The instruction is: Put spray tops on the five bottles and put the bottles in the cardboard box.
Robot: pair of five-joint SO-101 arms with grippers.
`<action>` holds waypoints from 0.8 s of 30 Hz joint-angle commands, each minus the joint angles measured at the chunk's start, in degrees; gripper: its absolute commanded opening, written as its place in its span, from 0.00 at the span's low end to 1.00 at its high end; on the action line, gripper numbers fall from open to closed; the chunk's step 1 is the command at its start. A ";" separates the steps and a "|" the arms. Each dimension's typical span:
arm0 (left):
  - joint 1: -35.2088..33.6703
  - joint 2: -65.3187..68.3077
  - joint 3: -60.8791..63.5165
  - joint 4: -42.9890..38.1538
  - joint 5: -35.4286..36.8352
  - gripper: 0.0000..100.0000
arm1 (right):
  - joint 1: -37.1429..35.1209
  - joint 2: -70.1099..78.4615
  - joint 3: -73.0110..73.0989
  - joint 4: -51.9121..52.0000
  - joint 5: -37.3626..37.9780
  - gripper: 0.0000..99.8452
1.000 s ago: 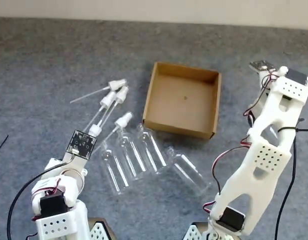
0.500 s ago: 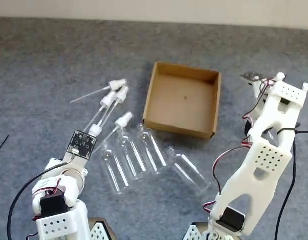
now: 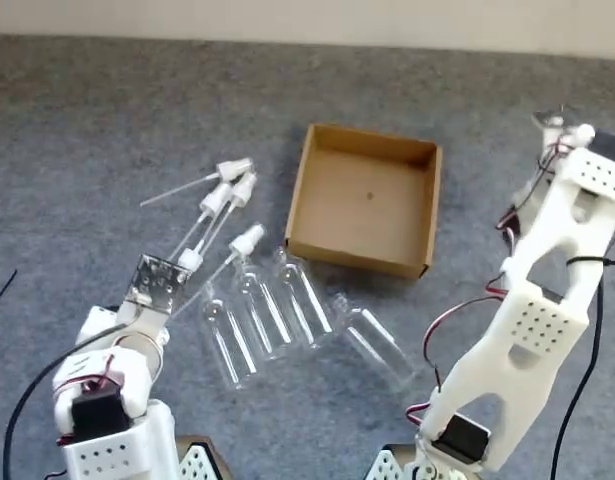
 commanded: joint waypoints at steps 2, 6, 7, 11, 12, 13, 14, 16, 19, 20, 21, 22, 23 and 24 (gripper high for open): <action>0.84 19.47 -18.33 -0.62 -0.18 0.12 | -6.64 -13.58 9.98 1.27 -5.10 0.00; 0.92 45.14 -36.88 0.00 1.14 0.12 | -12.79 -23.60 21.32 1.27 -7.03 0.00; 0.84 51.30 -41.54 0.62 2.11 0.12 | -14.20 -25.89 23.60 1.27 -7.38 0.00; 0.75 75.47 -59.82 3.96 5.98 0.12 | -18.24 -34.68 30.99 1.27 -7.21 0.00; 0.75 80.92 -63.78 4.75 6.07 0.12 | -18.59 -36.44 32.66 1.19 -7.12 0.00; 0.66 85.76 -67.56 5.71 6.15 0.12 | -18.77 -38.11 34.24 1.19 -6.95 0.00; 0.66 89.89 -71.16 6.59 6.15 0.12 | -18.77 -39.52 35.82 1.19 -5.89 0.00; 0.75 96.22 -77.93 7.82 6.15 0.12 | -18.86 -41.98 38.20 1.19 -3.25 0.00; 1.71 103.78 -87.78 8.00 6.07 0.12 | -18.77 -43.82 40.75 -0.57 -2.46 0.00; 2.95 106.07 -91.56 8.00 5.98 0.13 | -18.77 -44.09 41.45 -1.45 -2.55 0.00; 4.35 108.70 -95.78 8.00 5.98 0.14 | -18.86 -44.35 42.07 -2.07 -2.64 0.00; 5.85 111.43 -99.65 8.00 5.89 0.17 | -19.03 -44.44 42.59 -2.42 -2.64 0.00; 7.78 114.68 -103.43 8.00 5.80 0.19 | -19.03 -44.53 43.03 -2.51 -2.81 0.00; 9.45 117.93 -107.56 8.09 4.92 0.21 | -19.12 -44.62 43.12 -2.51 -3.69 0.00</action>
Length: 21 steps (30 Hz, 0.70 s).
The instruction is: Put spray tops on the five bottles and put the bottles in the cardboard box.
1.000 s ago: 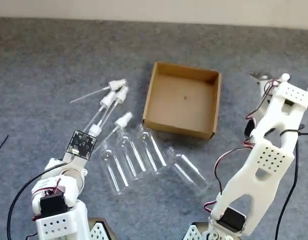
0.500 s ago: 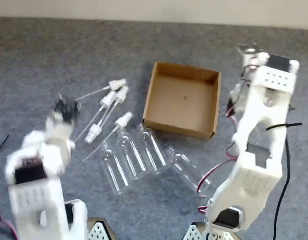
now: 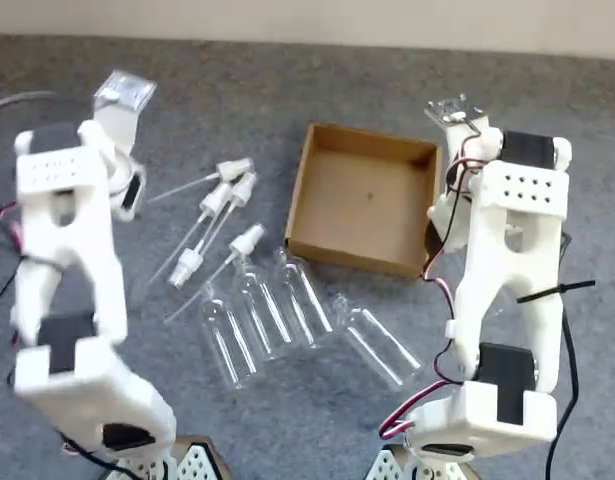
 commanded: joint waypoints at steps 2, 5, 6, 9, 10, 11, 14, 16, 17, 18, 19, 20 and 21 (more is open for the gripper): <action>8.13 13.05 -21.23 0.62 -4.48 0.21 | -0.84 -2.95 -0.40 -2.77 -2.99 0.00; 10.33 23.60 -33.63 0.53 -8.09 0.21 | -0.84 -2.95 -0.13 -4.35 -5.10 0.00; 10.77 27.03 -37.58 0.70 -8.97 0.21 | -0.84 -2.95 -0.04 -4.53 -5.45 0.00; 12.09 36.26 -49.10 0.97 -10.37 0.21 | -0.84 -2.95 0.04 -4.70 -6.24 0.00; 12.44 39.08 -52.70 0.97 -10.37 0.21 | -0.84 -2.95 0.04 -4.70 -6.24 0.00; 12.53 41.80 -56.40 0.97 -10.37 0.21 | -0.84 -2.95 0.04 -4.70 -6.24 0.00; 13.05 48.66 -66.15 0.97 -10.20 0.21 | -1.01 -2.95 0.04 -4.70 -6.24 0.00; 13.49 52.18 -71.43 0.97 -10.11 0.21 | -1.45 -2.95 0.04 -4.70 -6.24 0.00; 14.02 53.76 -73.54 0.97 -10.11 0.21 | -1.80 -2.95 0.04 -4.70 -6.15 0.00; 14.64 55.25 -75.12 1.05 -10.11 0.21 | -2.15 -2.95 0.04 -4.70 -6.15 0.00; 15.16 56.40 -75.82 1.05 -10.29 0.21 | -2.59 -2.95 0.04 -4.70 -6.15 0.00; 15.69 57.36 -75.91 1.05 -10.29 0.21 | -2.86 -2.95 0.04 -4.70 -6.15 0.00; 16.04 58.15 -76.00 1.05 -10.29 0.21 | -3.03 -2.95 0.04 -4.70 -6.15 0.00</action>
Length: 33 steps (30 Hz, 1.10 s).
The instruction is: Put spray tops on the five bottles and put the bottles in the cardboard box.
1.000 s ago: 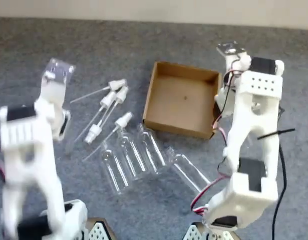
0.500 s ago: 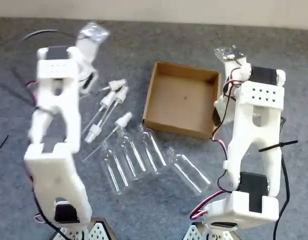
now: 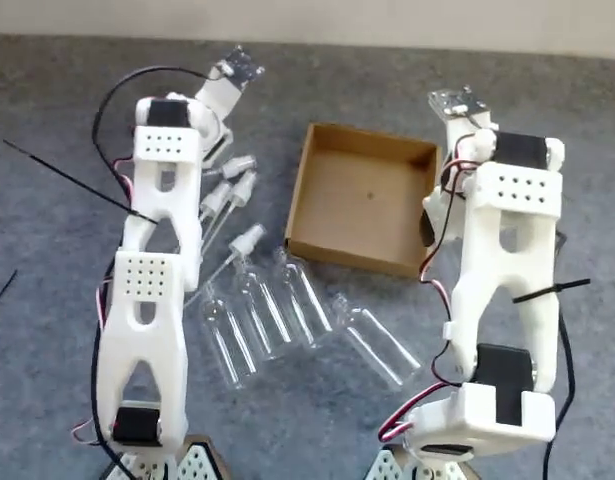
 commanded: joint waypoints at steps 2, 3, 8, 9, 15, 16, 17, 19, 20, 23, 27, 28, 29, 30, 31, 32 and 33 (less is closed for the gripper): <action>2.86 1.63 -3.47 0.62 -0.18 0.21 | -1.36 -2.86 -0.31 -0.75 -0.53 0.00; 2.77 1.63 -3.47 0.62 -0.18 0.21 | -1.36 -2.86 -0.31 -0.66 -0.44 0.00; 2.68 1.54 -3.56 0.88 -0.18 0.21 | -1.54 -2.86 -0.22 -0.57 -0.44 0.00; 2.95 1.54 -3.56 1.14 -0.18 0.21 | -1.54 -2.86 -0.22 -0.57 -0.44 0.00; 3.65 1.71 -3.38 1.49 -0.18 0.21 | -1.54 -2.86 -0.22 -0.57 -0.53 0.00; 3.65 1.71 -3.30 1.49 -0.18 0.21 | -1.54 -2.86 -0.22 -0.48 -0.53 0.00; 3.65 1.71 -3.30 1.67 -0.18 0.21 | -1.54 -2.86 -0.22 -0.48 -0.44 0.00; 3.74 1.63 -3.65 2.81 -0.18 0.21 | -1.54 -2.86 -0.22 -0.48 -0.44 0.00; 3.82 1.63 -3.65 2.81 -0.18 0.21 | -1.63 -2.86 -0.22 -0.48 -0.44 0.00; 4.44 1.98 -3.21 2.64 -0.26 0.21 | -1.63 -2.86 -0.22 -0.48 -0.53 0.00; 4.26 3.12 -1.27 2.64 -0.26 0.21 | -1.63 -2.86 -0.22 -0.48 -0.44 0.00; 4.18 3.74 -0.92 2.46 -0.35 0.21 | -1.63 -2.86 -0.22 -0.48 -0.44 0.00; 4.18 4.26 -0.57 2.11 -0.35 0.21 | -1.63 -2.86 -0.22 -0.48 -0.44 0.00; 4.18 4.88 -0.48 1.76 -0.35 0.21 | -1.63 -2.86 -0.22 -0.48 -0.44 0.00; 4.18 5.49 -0.48 1.76 -0.35 0.21 | -1.63 -2.86 -0.22 -0.48 -0.44 0.00; 4.18 5.93 -0.66 1.85 -0.35 0.20 | -1.63 -2.86 -0.22 -0.48 -0.44 0.00; 4.18 6.29 -0.66 1.93 -0.35 0.19 | -1.63 -2.86 -0.22 -0.48 -0.44 0.00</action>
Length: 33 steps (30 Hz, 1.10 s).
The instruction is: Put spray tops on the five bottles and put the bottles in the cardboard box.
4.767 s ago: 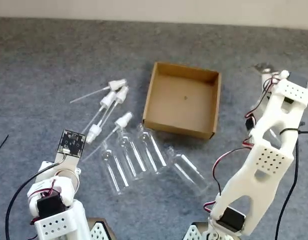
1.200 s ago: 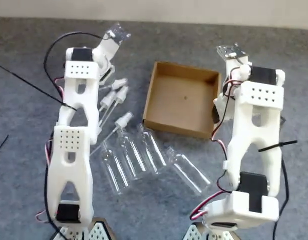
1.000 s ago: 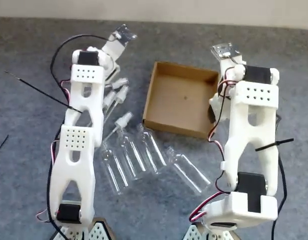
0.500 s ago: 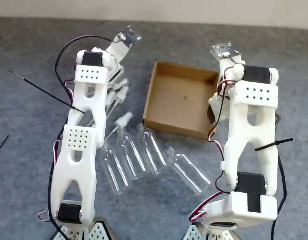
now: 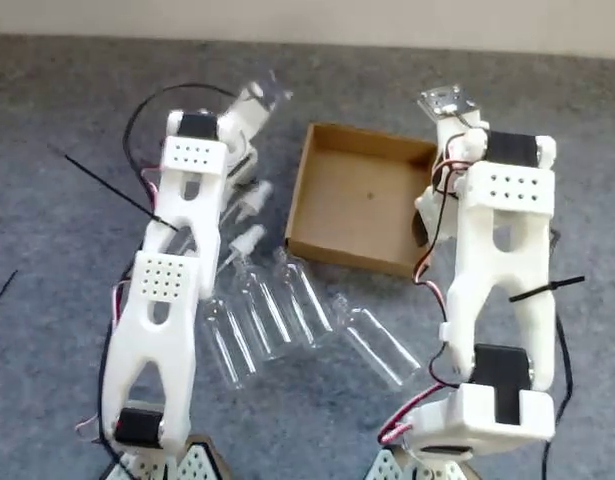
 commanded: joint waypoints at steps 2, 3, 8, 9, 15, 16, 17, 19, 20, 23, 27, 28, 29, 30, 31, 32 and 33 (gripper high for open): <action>1.01 0.92 0.13 0.44 -0.53 0.15 | -0.48 -2.86 -0.22 -0.31 -0.35 0.00; 0.75 0.92 0.04 0.44 -0.53 0.13 | -0.48 -2.86 -0.22 -0.31 -0.35 0.00; -0.13 0.13 -1.36 0.53 -0.26 0.05 | -0.57 -2.86 -0.48 -0.31 -0.26 0.00; -0.48 -0.66 -2.51 0.53 -0.26 0.05 | -0.92 -2.86 -0.48 -0.31 -0.26 0.00; -2.77 -8.13 -10.51 7.65 -0.18 0.04 | -4.88 -2.95 -1.80 -0.22 -0.53 0.00; -2.95 -9.89 -11.74 9.49 -0.18 0.04 | -5.67 -3.03 -2.51 -0.04 -0.53 0.00; -3.30 -11.91 -12.09 10.99 -0.18 0.04 | -6.29 -3.12 -3.38 0.66 -0.53 0.00; -3.74 -16.92 -11.65 13.89 0.26 0.04 | -7.60 -3.65 -5.14 2.77 -0.62 0.00; -4.00 -19.30 -11.47 15.12 1.41 0.04 | -8.40 -4.00 -6.55 4.09 -0.62 0.00; -4.97 -25.98 -11.47 18.02 5.98 0.05 | -10.77 -5.32 -9.71 6.46 -0.88 0.00; -6.37 -34.42 -8.22 18.81 13.98 0.04 | -12.79 -8.40 -10.86 6.46 -4.92 0.00; -6.37 -37.23 -5.05 18.90 16.53 0.04 | -12.97 -9.54 -10.86 6.46 -5.19 0.00; -6.46 -40.57 -0.66 18.90 18.99 0.04 | -12.97 -10.68 -10.68 6.55 -5.36 0.00; -6.46 -44.44 4.79 18.90 21.10 0.04 | -12.88 -11.47 -9.71 6.64 -5.80 0.00; -6.37 -49.01 11.47 18.90 22.59 0.04 | -12.53 -12.35 -7.43 6.64 -6.68 0.00; -6.02 -54.02 18.68 18.81 23.21 0.04 | -11.74 -13.23 -4.88 6.64 -7.12 0.00; -5.41 -59.03 25.89 18.81 23.30 0.04 | -11.30 -14.11 -2.24 6.64 -7.12 0.00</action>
